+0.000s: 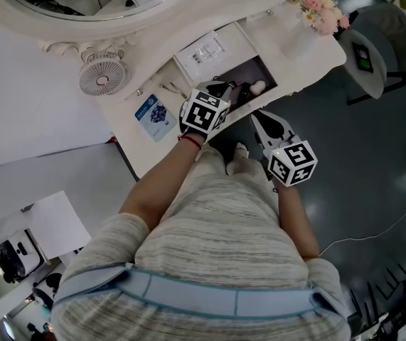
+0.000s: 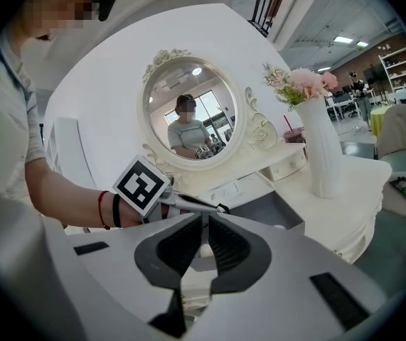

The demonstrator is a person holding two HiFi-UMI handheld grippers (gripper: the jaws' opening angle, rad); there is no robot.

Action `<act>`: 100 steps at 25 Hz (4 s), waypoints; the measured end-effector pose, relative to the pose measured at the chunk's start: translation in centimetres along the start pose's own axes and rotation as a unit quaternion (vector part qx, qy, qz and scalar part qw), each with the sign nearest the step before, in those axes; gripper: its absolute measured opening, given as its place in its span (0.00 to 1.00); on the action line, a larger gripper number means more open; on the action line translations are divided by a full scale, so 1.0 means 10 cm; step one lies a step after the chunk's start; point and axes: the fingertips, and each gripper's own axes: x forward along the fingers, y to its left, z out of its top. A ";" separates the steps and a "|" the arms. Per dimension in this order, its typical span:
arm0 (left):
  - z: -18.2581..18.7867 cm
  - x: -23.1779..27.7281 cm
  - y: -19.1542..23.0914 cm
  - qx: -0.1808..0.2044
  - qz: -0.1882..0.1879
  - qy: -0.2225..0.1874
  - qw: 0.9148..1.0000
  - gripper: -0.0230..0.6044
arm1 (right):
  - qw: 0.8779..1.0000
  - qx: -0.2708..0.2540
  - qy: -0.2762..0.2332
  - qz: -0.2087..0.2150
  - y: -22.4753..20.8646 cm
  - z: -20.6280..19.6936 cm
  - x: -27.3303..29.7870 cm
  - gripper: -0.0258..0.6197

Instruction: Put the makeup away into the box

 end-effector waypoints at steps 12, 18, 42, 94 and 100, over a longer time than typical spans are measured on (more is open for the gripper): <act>-0.16 0.32 -0.02 0.023 -0.021 0.050 0.998 0.09 | 1.000 0.008 -0.001 -0.017 -0.07 -0.04 -0.09 0.06; -0.19 0.43 -0.02 0.030 -0.025 0.061 0.997 0.09 | 1.000 0.010 0.001 -0.022 -0.08 -0.06 -0.11 0.06; -0.01 0.15 0.06 0.026 -0.009 0.013 1.000 0.17 | 1.000 0.001 0.005 -0.005 -0.02 -0.01 0.01 0.06; -1.32 0.02 0.63 0.036 0.018 0.148 0.988 0.37 | 0.998 -0.017 0.045 0.034 0.22 -0.07 0.36 0.06; -1.33 0.02 0.62 0.035 0.017 0.150 0.988 0.36 | 0.998 -0.016 0.044 0.034 0.20 -0.06 0.38 0.06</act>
